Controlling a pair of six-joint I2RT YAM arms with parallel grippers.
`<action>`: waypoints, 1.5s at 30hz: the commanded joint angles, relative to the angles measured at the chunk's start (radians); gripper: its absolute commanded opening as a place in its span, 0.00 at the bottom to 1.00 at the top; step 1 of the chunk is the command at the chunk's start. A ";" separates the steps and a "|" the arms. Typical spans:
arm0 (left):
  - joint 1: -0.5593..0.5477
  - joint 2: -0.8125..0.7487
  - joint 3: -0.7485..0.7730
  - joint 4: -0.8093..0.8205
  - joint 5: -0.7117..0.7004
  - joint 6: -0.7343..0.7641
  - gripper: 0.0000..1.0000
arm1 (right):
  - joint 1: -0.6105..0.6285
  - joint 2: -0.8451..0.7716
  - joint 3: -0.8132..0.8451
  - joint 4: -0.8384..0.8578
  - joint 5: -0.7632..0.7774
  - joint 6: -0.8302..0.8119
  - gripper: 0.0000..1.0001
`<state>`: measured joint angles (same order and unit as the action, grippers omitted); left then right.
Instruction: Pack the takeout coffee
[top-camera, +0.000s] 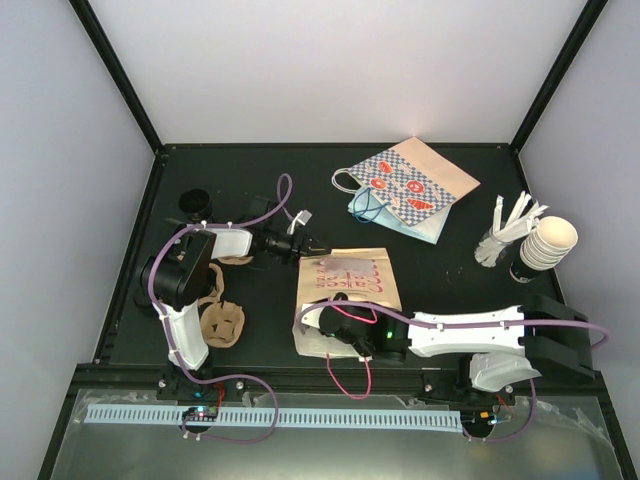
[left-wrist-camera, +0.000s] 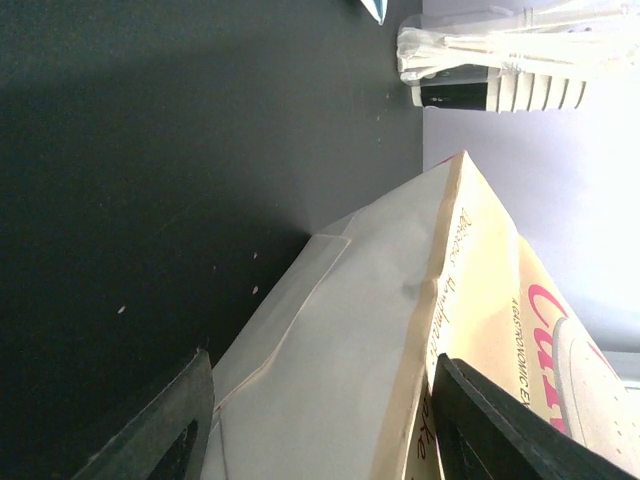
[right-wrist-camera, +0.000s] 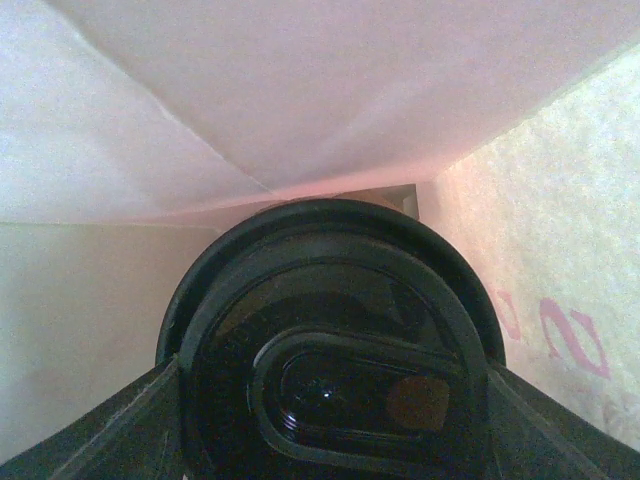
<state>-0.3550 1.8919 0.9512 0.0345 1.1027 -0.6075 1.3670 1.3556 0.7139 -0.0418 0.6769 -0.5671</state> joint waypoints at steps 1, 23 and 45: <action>-0.013 -0.036 -0.021 -0.003 0.067 -0.009 0.62 | -0.025 0.025 0.010 0.050 0.018 0.003 0.40; -0.016 -0.061 -0.065 -0.018 0.100 -0.017 0.56 | -0.043 0.101 0.017 0.083 0.073 -0.121 0.41; -0.033 -0.072 -0.135 0.013 0.173 -0.077 0.53 | -0.119 0.075 -0.008 0.108 -0.048 -0.291 0.39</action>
<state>-0.3405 1.8580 0.8597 0.1329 1.0851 -0.6785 1.3075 1.4071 0.7013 0.0372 0.5880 -0.8154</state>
